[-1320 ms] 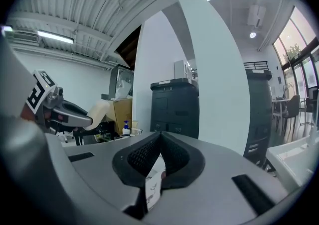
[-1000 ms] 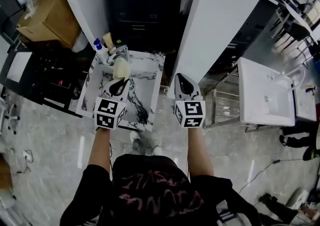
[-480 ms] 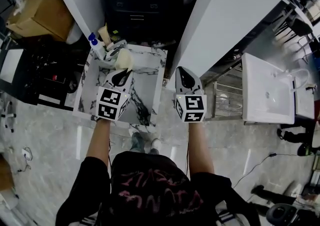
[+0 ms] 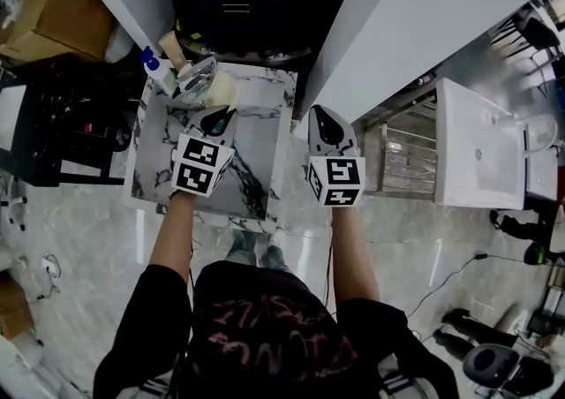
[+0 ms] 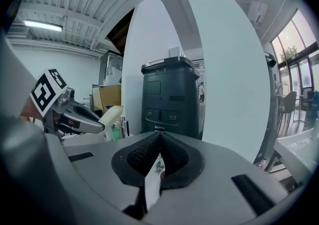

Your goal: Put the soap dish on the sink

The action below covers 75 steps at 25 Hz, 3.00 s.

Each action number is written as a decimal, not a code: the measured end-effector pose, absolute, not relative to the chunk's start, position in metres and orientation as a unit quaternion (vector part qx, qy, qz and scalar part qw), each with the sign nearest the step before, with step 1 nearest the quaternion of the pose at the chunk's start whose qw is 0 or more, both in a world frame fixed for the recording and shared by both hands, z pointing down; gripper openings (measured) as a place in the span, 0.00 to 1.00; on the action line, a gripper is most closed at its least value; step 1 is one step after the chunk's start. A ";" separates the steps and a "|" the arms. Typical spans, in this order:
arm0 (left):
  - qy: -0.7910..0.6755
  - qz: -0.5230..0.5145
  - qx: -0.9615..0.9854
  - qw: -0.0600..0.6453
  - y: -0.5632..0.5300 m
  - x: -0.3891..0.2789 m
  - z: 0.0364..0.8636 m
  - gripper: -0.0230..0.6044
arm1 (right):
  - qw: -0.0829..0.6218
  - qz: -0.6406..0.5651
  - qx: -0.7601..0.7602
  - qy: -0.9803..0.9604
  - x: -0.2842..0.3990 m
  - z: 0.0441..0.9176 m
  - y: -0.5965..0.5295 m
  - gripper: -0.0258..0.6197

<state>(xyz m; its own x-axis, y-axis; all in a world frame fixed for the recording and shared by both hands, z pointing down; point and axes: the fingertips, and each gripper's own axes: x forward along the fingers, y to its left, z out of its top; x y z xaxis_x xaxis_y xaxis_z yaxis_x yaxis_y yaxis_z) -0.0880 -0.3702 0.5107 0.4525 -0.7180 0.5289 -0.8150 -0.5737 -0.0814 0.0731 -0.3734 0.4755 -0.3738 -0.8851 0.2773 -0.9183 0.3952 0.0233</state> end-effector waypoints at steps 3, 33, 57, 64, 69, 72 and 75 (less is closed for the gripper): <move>-0.440 0.282 0.848 0.091 -0.381 -0.084 0.524 0.09 | 0.126 0.075 0.546 -0.825 0.072 0.486 -0.381 0.06; -0.347 0.403 0.841 0.097 -0.437 -0.066 0.657 0.09 | 0.127 0.131 0.563 -0.806 0.075 0.574 -0.435 0.06; -0.304 0.422 0.849 0.095 -0.443 -0.050 0.666 0.17 | 0.139 0.135 0.564 -0.803 0.081 0.581 -0.442 0.06; -0.329 0.399 0.849 0.109 -0.444 -0.054 0.654 0.18 | 0.134 0.132 0.562 -0.805 0.080 0.573 -0.439 0.06; -0.358 0.381 0.845 0.115 -0.438 -0.059 0.640 0.14 | 0.132 0.125 0.556 -0.811 0.077 0.562 -0.433 0.06; -0.380 0.363 0.843 0.119 -0.435 -0.062 0.626 0.11 | 0.127 0.125 0.559 -0.810 0.077 0.555 -0.428 0.06; -0.399 0.342 0.842 0.126 -0.428 -0.065 0.613 0.09 | 0.124 0.123 0.559 -0.810 0.077 0.548 -0.420 0.06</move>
